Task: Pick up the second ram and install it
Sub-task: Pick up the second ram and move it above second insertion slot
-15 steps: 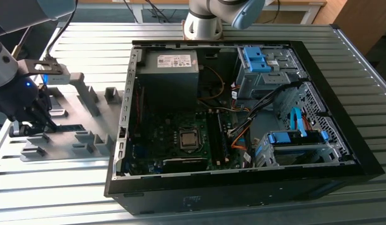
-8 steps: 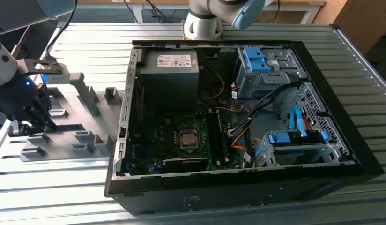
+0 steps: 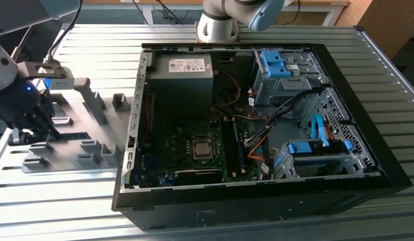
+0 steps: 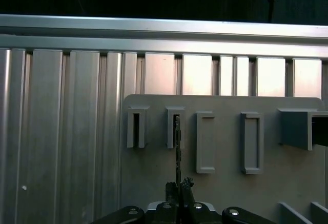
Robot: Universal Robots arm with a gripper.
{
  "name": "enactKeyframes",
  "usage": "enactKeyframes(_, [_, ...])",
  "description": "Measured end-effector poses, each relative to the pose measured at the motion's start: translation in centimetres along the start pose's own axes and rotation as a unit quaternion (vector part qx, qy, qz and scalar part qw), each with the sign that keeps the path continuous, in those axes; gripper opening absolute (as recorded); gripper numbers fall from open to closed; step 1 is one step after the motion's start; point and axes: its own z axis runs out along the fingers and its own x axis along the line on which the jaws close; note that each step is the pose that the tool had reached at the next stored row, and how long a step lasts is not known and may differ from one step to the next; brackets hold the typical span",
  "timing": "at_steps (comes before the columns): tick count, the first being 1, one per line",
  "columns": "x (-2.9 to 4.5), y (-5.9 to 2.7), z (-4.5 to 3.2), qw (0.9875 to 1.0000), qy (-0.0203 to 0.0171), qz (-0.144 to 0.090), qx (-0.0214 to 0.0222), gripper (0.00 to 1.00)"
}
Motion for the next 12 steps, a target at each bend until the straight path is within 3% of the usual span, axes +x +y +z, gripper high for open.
enactKeyframes(12, [-0.01,0.0,-0.35,1.0,-0.0001,0.0,0.0001,0.14])
